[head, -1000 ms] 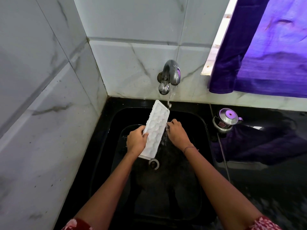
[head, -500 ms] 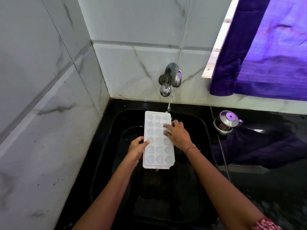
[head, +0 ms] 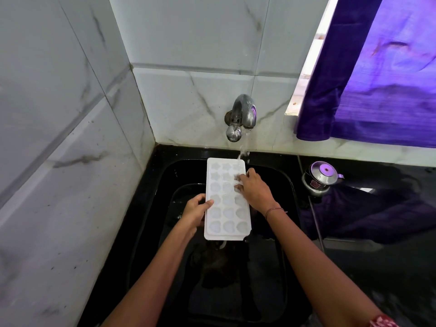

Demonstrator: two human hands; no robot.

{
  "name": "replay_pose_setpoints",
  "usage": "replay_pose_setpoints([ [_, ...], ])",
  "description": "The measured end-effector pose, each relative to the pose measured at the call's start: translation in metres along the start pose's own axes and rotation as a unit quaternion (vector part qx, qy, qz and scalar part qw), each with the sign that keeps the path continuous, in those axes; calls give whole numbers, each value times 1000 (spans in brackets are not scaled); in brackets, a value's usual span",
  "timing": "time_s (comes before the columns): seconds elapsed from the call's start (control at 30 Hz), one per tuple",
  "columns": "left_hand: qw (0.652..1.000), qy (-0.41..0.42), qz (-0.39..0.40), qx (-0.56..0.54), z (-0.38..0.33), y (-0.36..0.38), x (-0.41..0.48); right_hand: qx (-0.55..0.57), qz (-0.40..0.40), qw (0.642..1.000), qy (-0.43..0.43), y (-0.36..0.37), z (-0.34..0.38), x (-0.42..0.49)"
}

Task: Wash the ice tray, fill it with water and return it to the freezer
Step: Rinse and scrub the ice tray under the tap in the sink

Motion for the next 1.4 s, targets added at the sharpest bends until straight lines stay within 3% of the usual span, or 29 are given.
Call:
replay_pose_setpoints([
  [0.2,1000,19,9,-3,-12,6,7,149,-88,983,60,-19,-6,-7],
  [0.33,1000,23,19,-7,-13,14,8,37,-109,993,18,-16,6,-7],
  [0.67,999,27,21,-14,-14,20,10,-46,-97,994,-11,-14,14,-3],
  [1.4,998,8,54,7,-6,34,11,-16,-101,993,-61,-20,11,-5],
])
Point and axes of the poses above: each hand's wrist, its own x-axis towards the middle knuckle, its own y-axis out of the palm, z = x × y, the point moved 9 cm from there along x, towards the middle knuckle, and after that the axes turned 8 degrees about y, right-handed, at the moved point
